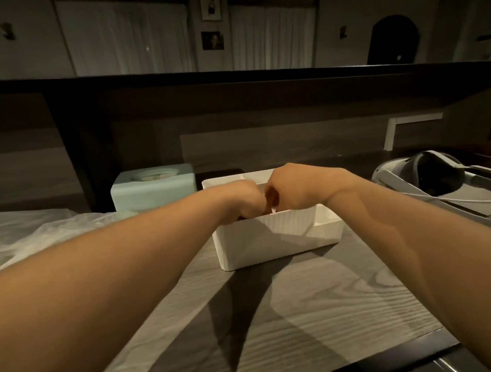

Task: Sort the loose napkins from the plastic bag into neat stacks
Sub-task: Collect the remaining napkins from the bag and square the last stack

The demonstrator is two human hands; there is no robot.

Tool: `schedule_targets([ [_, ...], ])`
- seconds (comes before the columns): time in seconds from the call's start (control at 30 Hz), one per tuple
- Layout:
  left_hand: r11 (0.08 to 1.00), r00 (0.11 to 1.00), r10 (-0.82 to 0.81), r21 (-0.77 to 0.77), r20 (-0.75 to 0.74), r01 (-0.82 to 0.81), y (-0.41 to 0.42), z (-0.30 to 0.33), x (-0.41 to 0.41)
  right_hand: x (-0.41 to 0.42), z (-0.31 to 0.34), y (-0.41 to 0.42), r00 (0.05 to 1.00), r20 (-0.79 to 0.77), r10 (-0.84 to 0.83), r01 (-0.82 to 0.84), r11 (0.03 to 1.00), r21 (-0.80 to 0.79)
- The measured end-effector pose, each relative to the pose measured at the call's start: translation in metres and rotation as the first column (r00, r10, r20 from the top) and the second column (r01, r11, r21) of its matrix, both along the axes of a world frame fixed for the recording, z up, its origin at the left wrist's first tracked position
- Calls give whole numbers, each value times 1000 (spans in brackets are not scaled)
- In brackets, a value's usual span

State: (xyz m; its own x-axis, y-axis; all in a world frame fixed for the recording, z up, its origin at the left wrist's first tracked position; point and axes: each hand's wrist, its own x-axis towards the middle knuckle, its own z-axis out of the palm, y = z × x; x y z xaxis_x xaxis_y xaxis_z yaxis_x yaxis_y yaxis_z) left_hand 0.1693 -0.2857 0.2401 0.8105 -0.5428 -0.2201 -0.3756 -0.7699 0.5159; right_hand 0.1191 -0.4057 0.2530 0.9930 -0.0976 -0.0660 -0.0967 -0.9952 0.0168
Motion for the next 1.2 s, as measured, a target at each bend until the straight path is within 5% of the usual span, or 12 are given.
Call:
schedule_targets([
  [0.1, 992, 1000, -1, -126, -7, 0, 6, 5, -1, -3, 1, 2, 999, 45, -14, 12, 998, 56],
  [0.3, 850, 997, 50, -527, 63, -9, 60, 27, -1, -7, -2, 37, 886, 446, -130, -21, 948, 319],
  [0.6, 849, 974, 224, -498, 42, -174, 233, 28, 20, 16, -12, 166, 702, 698, -140, -353, 784, 511],
  [0.77, 940, 959, 283, -190, -26, -282, 300, 19, 33, 28, -22, 236, 785, 616, -74, -415, 674, 611],
  [0.93, 895, 886, 266, 244, 380, -374, 333, -7, 53, 51, -43, 286, 901, 430, 64, -353, 685, 637],
  [1.1, 919, 864, 360, 25, 353, -393, 345, -57, 70, 65, -83, 299, 937, 300, 178, -290, 873, 391],
  [1.2, 915, 880, 402, -85, 252, -394, 348, -84, 77, 65, -92, 295, 945, 242, 219, -290, 904, 315],
])
